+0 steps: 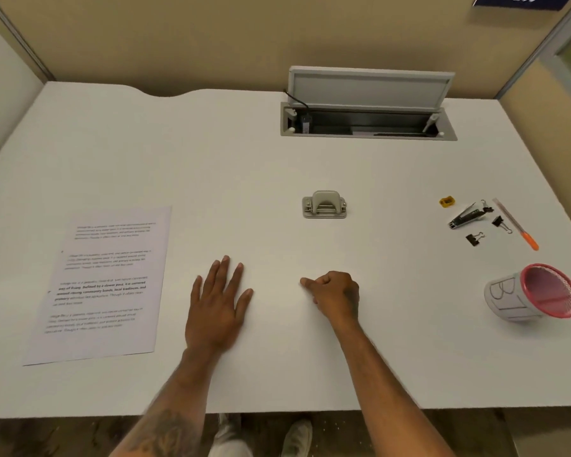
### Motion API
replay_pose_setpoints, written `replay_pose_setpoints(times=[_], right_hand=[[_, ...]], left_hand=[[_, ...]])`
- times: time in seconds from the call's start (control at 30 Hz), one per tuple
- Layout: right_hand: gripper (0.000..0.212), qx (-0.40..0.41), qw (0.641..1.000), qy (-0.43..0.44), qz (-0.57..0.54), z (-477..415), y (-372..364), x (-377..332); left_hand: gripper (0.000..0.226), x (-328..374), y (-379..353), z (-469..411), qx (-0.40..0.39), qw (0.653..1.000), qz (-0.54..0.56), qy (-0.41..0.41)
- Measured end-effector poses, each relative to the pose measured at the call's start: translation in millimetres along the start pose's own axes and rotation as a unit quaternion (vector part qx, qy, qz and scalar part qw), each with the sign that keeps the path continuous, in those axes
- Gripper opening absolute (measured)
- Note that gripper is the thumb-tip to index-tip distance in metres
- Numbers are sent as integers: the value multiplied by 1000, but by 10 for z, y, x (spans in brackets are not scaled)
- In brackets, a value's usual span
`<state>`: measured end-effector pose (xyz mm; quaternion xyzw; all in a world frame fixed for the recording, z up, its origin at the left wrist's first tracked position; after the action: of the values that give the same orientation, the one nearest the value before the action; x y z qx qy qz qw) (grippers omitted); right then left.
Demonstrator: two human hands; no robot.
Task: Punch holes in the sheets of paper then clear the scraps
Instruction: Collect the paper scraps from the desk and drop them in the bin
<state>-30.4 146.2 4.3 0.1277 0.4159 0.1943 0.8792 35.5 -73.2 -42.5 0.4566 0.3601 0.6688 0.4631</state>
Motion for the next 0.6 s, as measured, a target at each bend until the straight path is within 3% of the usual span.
replay_pose_setpoints(times=[0.27,0.33,0.37,0.47,0.53,0.6], right_hand=[[34,22,998,-11,60,-55,-36,23],[30,6,1000,2,-6,-19,16,58],[28,-25,995,10,-98,-5,59,80],[27,-171,904,28,-390,43,212,140],[26,-223,846,39,-483,81,294,173],[22,-225,819,46,-526,127,358,190]], left_hand=[[60,-1,4,-1,0,1000,1,-3],[60,4,8,6,-3,1000,0,-3],[60,5,10,8,-3,1000,0,-2],[60,4,15,12,-4,1000,7,-5],[61,13,21,17,-5,1000,7,-6],[62,19,31,18,-8,1000,5,-5]])
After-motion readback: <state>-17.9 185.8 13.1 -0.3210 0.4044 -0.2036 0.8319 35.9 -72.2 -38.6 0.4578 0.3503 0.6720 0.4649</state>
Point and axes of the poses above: each hand's wrist, its own z-axis away from the middle knuckle, its own y-axis out of the back of the hand, x = y × z, the point moved 1 cm from there along -z, towards the middle knuckle, and after that the axes turned 14 degrees about -x, right-handed, at the moved point
